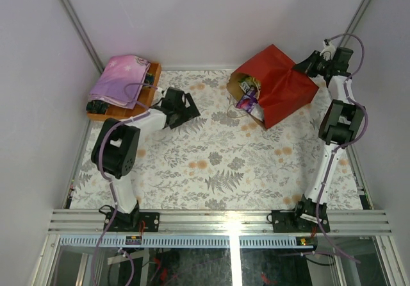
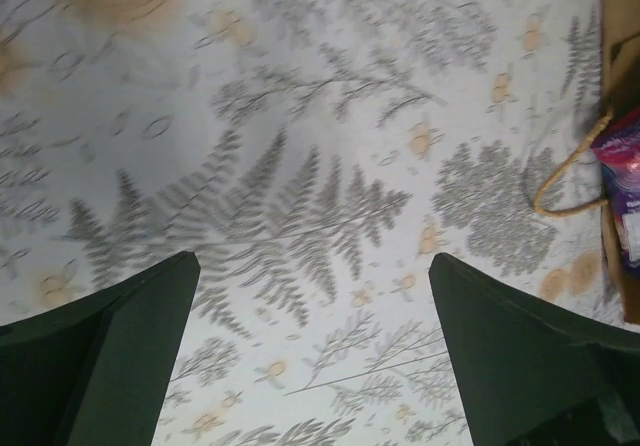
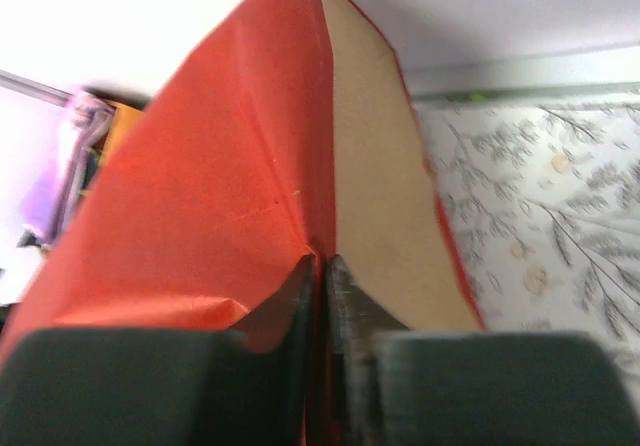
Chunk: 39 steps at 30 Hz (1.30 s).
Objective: Take the snacks out of the paper bag
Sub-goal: Adjust the paper bag at the center of the board.
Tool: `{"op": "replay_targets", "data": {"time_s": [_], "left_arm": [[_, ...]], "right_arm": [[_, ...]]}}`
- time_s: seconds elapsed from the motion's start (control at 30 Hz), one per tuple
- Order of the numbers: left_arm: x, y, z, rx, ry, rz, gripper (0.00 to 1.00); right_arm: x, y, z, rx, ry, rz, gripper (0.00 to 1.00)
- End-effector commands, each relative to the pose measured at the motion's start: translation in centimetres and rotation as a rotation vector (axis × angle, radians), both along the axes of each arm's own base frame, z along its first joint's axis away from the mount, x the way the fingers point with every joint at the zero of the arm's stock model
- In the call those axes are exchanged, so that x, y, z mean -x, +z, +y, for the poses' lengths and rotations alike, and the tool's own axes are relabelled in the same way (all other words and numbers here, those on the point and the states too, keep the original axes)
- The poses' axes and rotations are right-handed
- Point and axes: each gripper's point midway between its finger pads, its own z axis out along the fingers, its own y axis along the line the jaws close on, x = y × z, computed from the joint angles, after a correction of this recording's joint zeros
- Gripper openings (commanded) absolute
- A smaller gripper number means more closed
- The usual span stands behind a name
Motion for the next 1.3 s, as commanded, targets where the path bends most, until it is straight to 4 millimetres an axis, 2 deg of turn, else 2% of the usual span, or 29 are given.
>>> {"op": "replay_targets", "data": {"time_s": [0.0,0.03,0.1,0.13,0.17,0.33,0.4,0.43,0.47,0.53,0.6,0.67,0.8,0.87,0.97,1.1,1.2,1.27], "left_arm": [[-3.7,4.0,-2.3,-0.013,-0.037,-0.112,1.00],[-4.5,4.8,-2.7,-0.019,-0.046,-0.134,1.00],[-6.3,5.7,-3.6,-0.038,-0.075,-0.163,1.00],[-7.2,6.4,-4.1,-0.049,-0.093,-0.183,1.00],[-8.2,6.9,-4.7,-0.065,-0.116,-0.202,1.00],[-12.2,7.7,-6.7,-0.255,-0.196,-0.289,1.00],[-13.4,7.4,-7.1,-0.377,-0.214,-0.317,1.00],[-13.9,7.2,-7.2,-0.425,-0.222,-0.327,1.00],[-14.2,7.1,-7.4,-0.452,-0.235,-0.336,1.00],[-14.7,7.1,-7.6,-0.460,-0.239,-0.338,1.00],[-14.6,7.5,-7.6,-0.431,-0.217,-0.337,1.00],[-14.0,7.4,-7.6,-0.388,-0.197,-0.326,1.00],[-12.2,8.0,-6.6,-0.303,-0.147,-0.314,1.00],[-11.0,7.6,-5.5,-0.228,-0.118,-0.283,1.00],[-9.2,7.6,-3.9,-0.107,-0.079,-0.257,1.00],[-7.5,5.5,-1.7,-0.071,-0.031,-0.207,1.00],[-7.0,4.5,-1.1,-0.058,-0.025,-0.181,1.00],[-7.0,4.2,-1.2,-0.054,-0.032,-0.174,1.00]], "right_arm": [[-0.1,10.3,3.8,-0.162,0.241,-0.212,0.37],[0.1,10.9,4.1,-0.184,0.253,-0.227,0.59],[0.8,11.9,4.3,-0.200,0.237,-0.241,0.93],[1.2,12.5,4.2,-0.186,0.214,-0.247,0.99],[1.5,12.8,4.1,-0.162,0.187,-0.244,1.00],[3.3,15.2,0.7,0.040,-0.151,-0.213,1.00],[5.1,16.2,0.6,0.106,-0.240,-0.231,1.00],[6.1,15.6,1.1,0.149,-0.270,-0.219,1.00],[6.9,16.5,1.7,0.209,-0.289,-0.244,1.00],[8.7,15.8,4.4,0.311,-0.285,-0.232,1.00],[9.7,15.7,7.9,0.366,-0.248,-0.252,1.00],[10.0,15.6,11.6,0.369,-0.193,-0.281,0.99],[7.9,15.2,17.5,0.361,-0.084,-0.320,0.79],[6.1,14.6,19.4,0.369,-0.062,-0.372,0.77],[3.2,13.1,19.3,0.370,-0.115,-0.379,0.71],[0.6,8.6,19.8,0.395,-0.096,-0.289,0.56],[0.3,4.4,20.4,0.387,-0.061,-0.205,0.50],[0.9,2.7,20.5,0.382,-0.051,-0.170,0.49]]}}
